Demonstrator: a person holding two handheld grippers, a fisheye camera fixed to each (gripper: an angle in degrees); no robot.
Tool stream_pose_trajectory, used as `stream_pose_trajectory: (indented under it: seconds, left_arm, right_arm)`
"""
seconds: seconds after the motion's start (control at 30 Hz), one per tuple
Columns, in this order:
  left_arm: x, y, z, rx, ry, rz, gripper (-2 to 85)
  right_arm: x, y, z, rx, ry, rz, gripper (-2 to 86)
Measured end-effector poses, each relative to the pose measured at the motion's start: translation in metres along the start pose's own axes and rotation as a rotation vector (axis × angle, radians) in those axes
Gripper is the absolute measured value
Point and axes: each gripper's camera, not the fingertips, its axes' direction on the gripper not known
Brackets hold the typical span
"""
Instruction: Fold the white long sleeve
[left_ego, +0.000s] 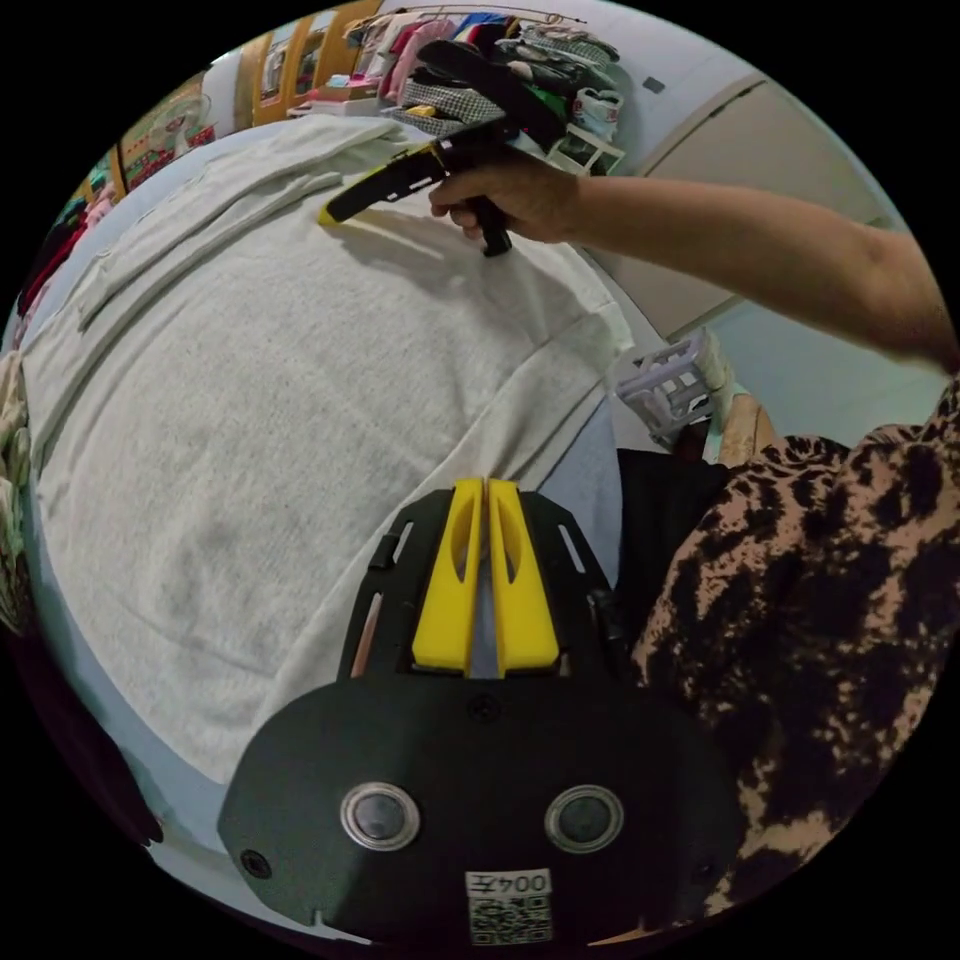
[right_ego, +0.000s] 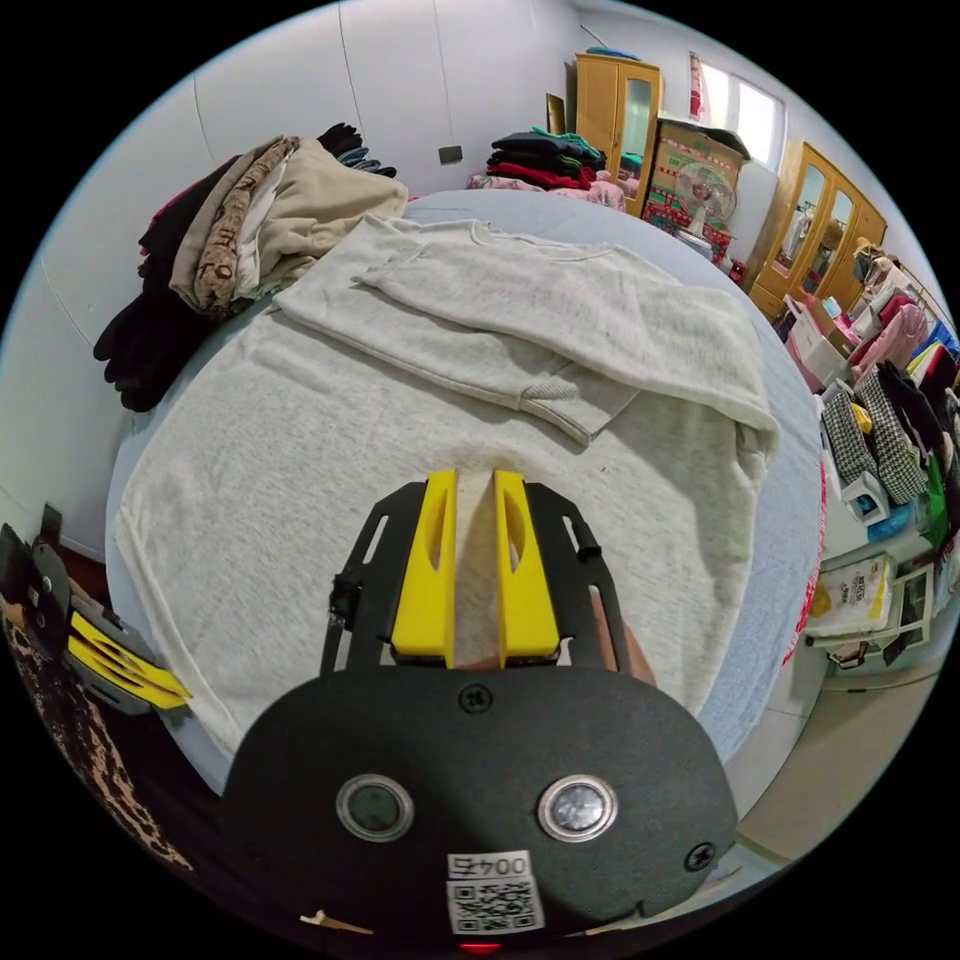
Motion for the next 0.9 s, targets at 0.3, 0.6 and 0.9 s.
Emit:
stream_pose_trajectory:
  seconds: [0.3, 0.6, 0.9]
  left_arm:
    - [-0.032, 0.068, -0.09, 0.198, -0.175, -0.346, 0.2]
    - [-0.045, 0.111, -0.048, 0.1, -0.248, -0.486, 0.2]
    - [-0.026, 0.108, -0.049, 0.104, -0.213, -0.496, 0.3]
  right_arm:
    - [0.025, -0.017, -0.034, -0.08, -0.031, 0.092, 6.1]
    - [0.002, -0.022, -0.052, -0.066, 0.225, -0.013, 5.3]
    - [0.173, 0.04, -0.179, -0.021, -0.319, 0.3, 18.1]
